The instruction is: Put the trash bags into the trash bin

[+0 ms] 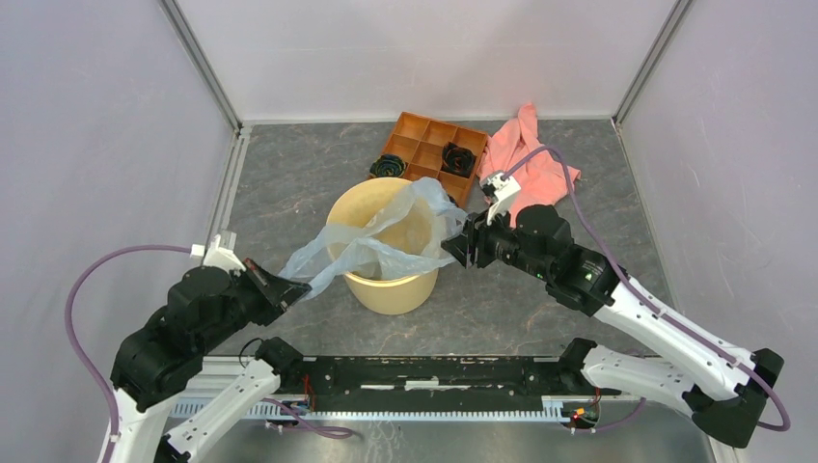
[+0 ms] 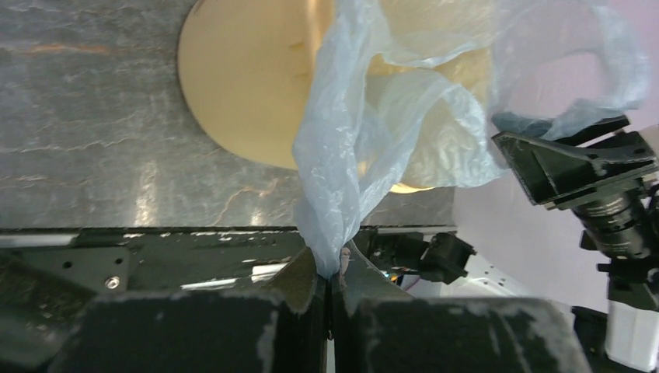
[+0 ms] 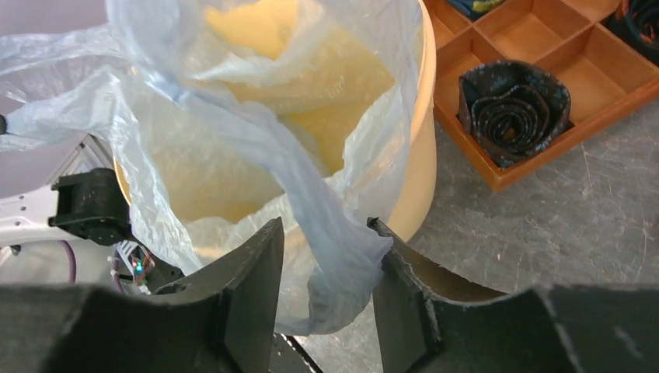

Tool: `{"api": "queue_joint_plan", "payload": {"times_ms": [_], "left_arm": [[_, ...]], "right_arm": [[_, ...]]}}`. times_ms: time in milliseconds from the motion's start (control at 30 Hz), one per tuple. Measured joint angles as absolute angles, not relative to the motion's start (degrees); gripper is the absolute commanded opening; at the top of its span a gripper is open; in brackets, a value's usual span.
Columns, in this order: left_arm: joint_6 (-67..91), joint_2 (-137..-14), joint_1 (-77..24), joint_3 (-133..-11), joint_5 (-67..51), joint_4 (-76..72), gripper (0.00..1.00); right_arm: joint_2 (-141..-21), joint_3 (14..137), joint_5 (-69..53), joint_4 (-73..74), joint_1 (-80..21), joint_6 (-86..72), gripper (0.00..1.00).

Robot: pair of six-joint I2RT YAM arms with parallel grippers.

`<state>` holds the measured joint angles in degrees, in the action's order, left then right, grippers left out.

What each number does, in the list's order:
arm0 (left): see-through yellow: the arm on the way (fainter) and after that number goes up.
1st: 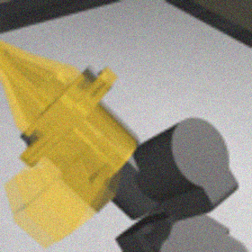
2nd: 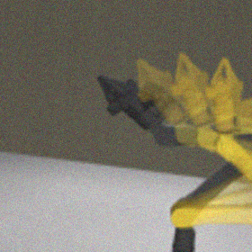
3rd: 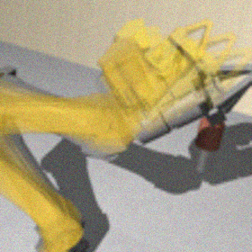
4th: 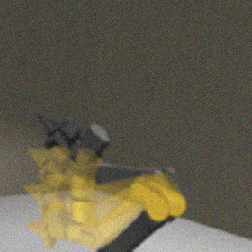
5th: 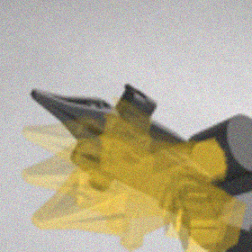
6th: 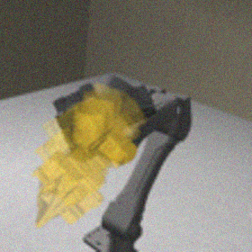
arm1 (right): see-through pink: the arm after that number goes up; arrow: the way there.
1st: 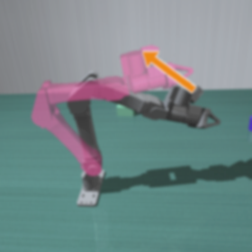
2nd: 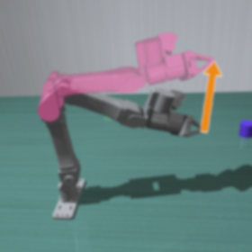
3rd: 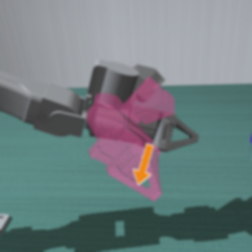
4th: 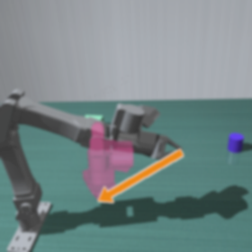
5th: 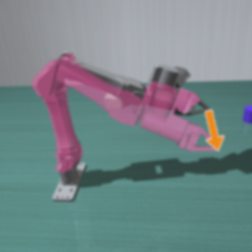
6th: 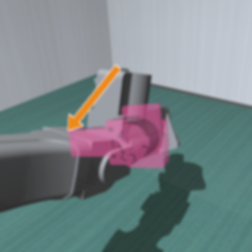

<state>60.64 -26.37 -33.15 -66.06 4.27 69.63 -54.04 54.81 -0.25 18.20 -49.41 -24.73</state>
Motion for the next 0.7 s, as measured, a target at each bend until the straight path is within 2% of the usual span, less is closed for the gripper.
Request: {"api": "queue_joint_plan", "payload": {"times_ms": [67, 100, 167, 367, 700], "left_arm": [[60.12, -25.69, -33.15, -65.95, 4.56, 71.48, 0.02], [59.90, -25.56, -33.15, -65.84, 4.67, 72.51, 0.02], [59.70, -25.61, -33.15, -65.39, 5.43, 74.26, 0.02], [60.66, -27.38, -33.15, -64.88, 12.12, 80.44, 0.02], [65.06, -33.41, -33.15, -56.29, 17.65, 76.40, 0.02]], "right_arm": [[-53.28, 53.95, -0.56, 18.79, -49.41, -25.10, 0.32], [-53.06, 53.65, -0.80, 19.03, -49.41, -25.28, 0.27], [-52.75, 53.01, -1.28, 19.27, -49.41, -26.26, 0.23], [-51.90, 50.72, -1.28, 20.03, -49.41, -27.88, 0.18], [-50.78, 43.79, 2.44, 17.54, -49.52, -25.47, 0.21]]}}
